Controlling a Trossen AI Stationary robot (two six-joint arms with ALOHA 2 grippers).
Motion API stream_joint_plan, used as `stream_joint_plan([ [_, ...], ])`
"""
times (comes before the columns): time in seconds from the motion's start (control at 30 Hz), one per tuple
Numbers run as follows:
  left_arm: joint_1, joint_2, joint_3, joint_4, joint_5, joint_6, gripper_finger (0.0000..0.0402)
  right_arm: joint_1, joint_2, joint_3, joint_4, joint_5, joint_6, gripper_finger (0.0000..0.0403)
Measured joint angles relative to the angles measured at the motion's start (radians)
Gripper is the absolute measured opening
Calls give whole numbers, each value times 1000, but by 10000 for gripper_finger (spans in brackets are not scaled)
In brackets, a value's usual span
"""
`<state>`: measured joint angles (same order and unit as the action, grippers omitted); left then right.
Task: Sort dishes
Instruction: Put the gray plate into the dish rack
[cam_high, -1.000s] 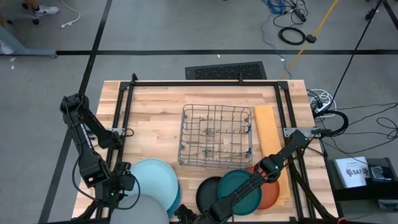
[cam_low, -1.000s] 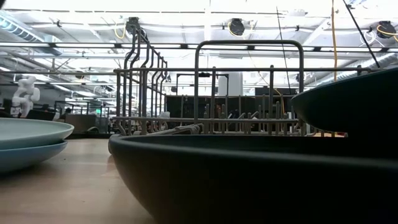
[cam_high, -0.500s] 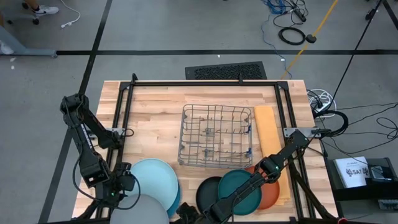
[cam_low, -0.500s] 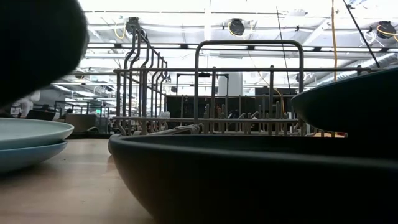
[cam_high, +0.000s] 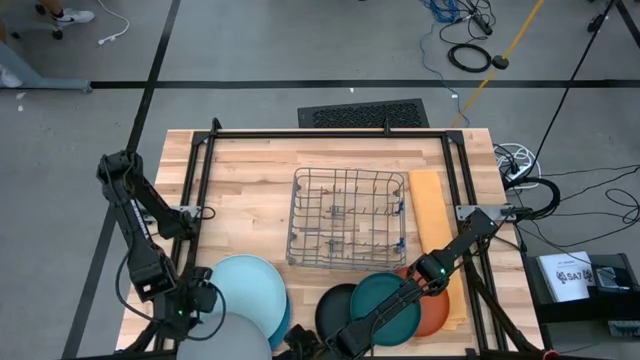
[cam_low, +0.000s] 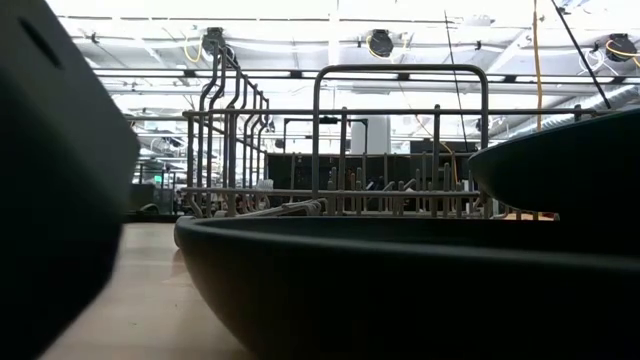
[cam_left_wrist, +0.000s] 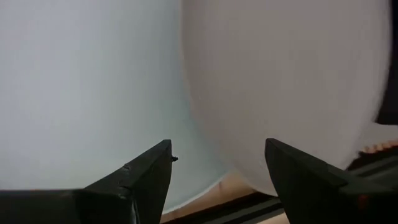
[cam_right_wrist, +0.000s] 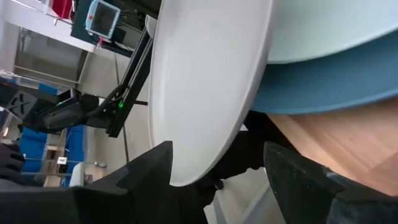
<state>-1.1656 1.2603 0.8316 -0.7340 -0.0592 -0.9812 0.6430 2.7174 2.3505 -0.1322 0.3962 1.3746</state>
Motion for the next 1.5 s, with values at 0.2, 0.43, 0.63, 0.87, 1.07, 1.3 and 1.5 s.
stream_joint_plan([
  [0.2, 0, -1, -76, 46, 27, -26, 256, -1, 0, 0, -2, 2, -10, 247],
  [0.43, 0, -25, -123, 101, 20, -32, 256, -2, 0, 0, -2, 2, -19, 247],
  [0.63, 1, -29, -139, 151, 18, -32, 256, -4, 0, 0, 0, 2, -42, 247],
  [0.87, 1, -29, -190, 220, 17, -51, 256, -11, 0, 0, 1, 1, -51, 247],
  [1.07, 0, -29, -200, 232, 17, -54, 256, -20, 1, 0, 1, -3, -55, 247],
  [1.3, 0, -29, -200, 231, 17, -54, 256, -22, 1, 0, 0, -4, -55, 247],
  [1.5, 1, -29, -200, 231, 17, -54, 256, -25, 1, 0, 0, -6, -54, 247],
])
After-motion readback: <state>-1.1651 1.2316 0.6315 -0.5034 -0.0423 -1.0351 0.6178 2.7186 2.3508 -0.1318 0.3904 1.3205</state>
